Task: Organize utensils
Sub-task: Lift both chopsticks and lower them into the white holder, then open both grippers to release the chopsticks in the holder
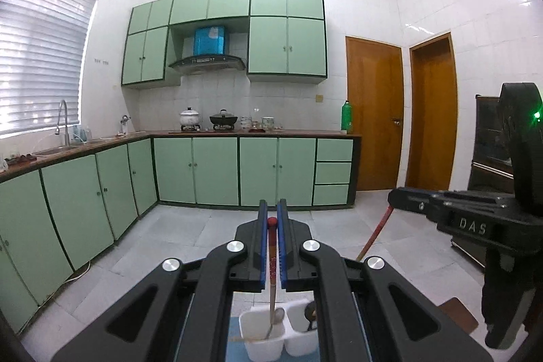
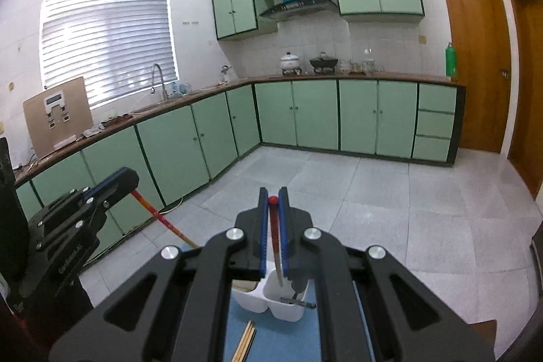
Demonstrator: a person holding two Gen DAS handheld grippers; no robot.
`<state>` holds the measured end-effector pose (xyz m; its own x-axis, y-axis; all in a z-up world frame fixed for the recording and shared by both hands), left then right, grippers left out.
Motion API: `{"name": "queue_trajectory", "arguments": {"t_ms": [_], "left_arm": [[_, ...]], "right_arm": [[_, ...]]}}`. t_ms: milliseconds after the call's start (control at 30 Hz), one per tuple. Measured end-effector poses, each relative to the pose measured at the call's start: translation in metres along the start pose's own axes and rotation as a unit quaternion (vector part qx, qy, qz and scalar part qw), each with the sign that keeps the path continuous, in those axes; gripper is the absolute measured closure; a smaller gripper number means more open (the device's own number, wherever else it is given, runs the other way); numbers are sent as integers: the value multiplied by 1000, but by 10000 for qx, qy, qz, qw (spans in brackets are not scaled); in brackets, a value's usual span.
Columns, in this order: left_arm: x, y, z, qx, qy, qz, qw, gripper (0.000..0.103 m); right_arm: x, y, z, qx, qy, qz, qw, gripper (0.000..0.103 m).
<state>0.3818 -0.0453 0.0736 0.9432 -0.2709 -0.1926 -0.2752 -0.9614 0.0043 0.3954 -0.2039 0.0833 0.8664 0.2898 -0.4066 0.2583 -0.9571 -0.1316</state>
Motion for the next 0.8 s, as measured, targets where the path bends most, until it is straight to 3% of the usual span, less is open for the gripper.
{"name": "queue_trajectory", "arguments": {"t_ms": [300, 600, 633, 733, 800], "left_arm": [[50, -4, 36, -104, -461, -21, 9989, 98], [72, -14, 74, -250, -944, -15, 9952, 97], [73, -16, 76, -304, -987, -3, 9946, 95], [68, -22, 76, -372, -989, -35, 9944, 77], [60, -25, 73, -387, -908, -80, 9951, 68]], "right_arm": [[64, 12, 32, 152, -410, 9, 9990, 98], [89, 12, 66, 237, -743, 47, 9969, 97], [90, 12, 68, 222, -755, 97, 9969, 94], [85, 17, 71, 214, -704, 264, 9969, 67], [77, 22, 72, 257, -620, 363, 9971, 65]]}}
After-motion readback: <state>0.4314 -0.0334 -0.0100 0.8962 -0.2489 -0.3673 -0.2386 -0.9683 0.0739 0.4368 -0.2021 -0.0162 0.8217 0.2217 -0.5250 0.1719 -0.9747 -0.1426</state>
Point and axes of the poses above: each gripper's, at about its wrist camera, not at the fingertips, and x roughly the way its jaws point, y to its right, z to its underside, the point moved 5 cm from there along x, roughly the way its jaws point, and after that the axes turned 1 degree about -z, right-handed, at the moved point
